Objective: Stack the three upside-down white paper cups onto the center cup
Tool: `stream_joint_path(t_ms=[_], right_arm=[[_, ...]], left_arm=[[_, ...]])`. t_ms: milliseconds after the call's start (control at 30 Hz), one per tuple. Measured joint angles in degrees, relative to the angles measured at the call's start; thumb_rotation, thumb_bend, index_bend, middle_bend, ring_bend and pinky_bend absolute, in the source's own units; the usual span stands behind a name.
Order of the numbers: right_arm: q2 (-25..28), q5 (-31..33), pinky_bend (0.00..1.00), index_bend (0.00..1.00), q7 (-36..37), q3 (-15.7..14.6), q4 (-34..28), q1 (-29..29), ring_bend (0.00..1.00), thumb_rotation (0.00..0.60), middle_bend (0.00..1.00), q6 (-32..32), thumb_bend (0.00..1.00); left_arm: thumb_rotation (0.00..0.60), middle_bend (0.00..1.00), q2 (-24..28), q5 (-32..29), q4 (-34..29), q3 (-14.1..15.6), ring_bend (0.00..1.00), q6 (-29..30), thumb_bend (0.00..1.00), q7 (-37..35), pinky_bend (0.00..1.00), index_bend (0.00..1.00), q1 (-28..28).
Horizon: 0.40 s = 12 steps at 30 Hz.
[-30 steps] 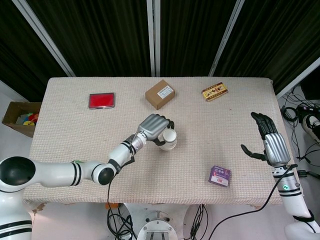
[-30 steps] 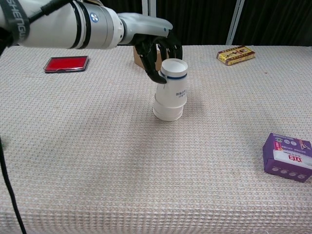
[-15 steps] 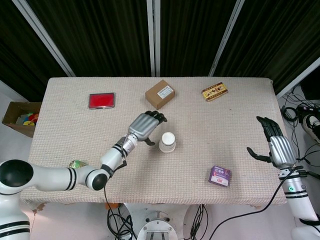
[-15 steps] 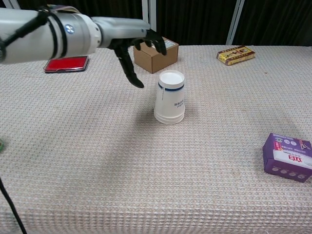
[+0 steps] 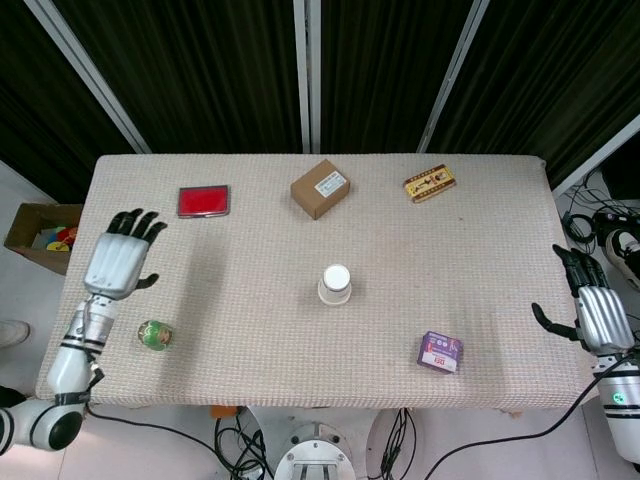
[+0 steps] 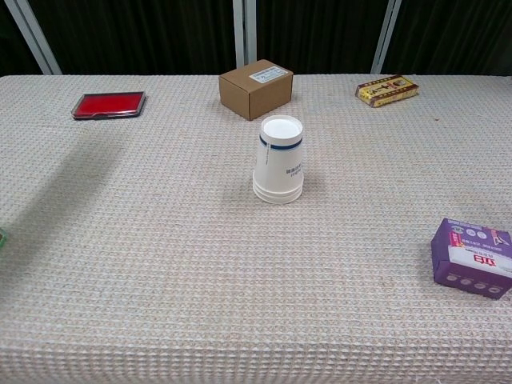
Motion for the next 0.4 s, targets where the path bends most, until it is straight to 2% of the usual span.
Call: stream_joint_path(t_ms=[233,400], right_arm=[[0.7,-4.3,0.0,0.02,0.9,-2.5,0.4,-2.2,0.0,0.6,0.1,2.1,0.3],[0.3,-6.8,0.0,0.02,-0.1,-3.5,1.0,-2.9,0.0,0.6,0.1,3.5,0.3]], left_arm=[[0.6,0.16,3.0,7.0,-1.6,5.4,0.11,12.1,0.11,0.4,0.15,0.24,14.2],[0.6,0.16,4.2,12.3,-5.3,7.8,0.11,14.9,0.11,-0.2,0.15,0.24,20.4]])
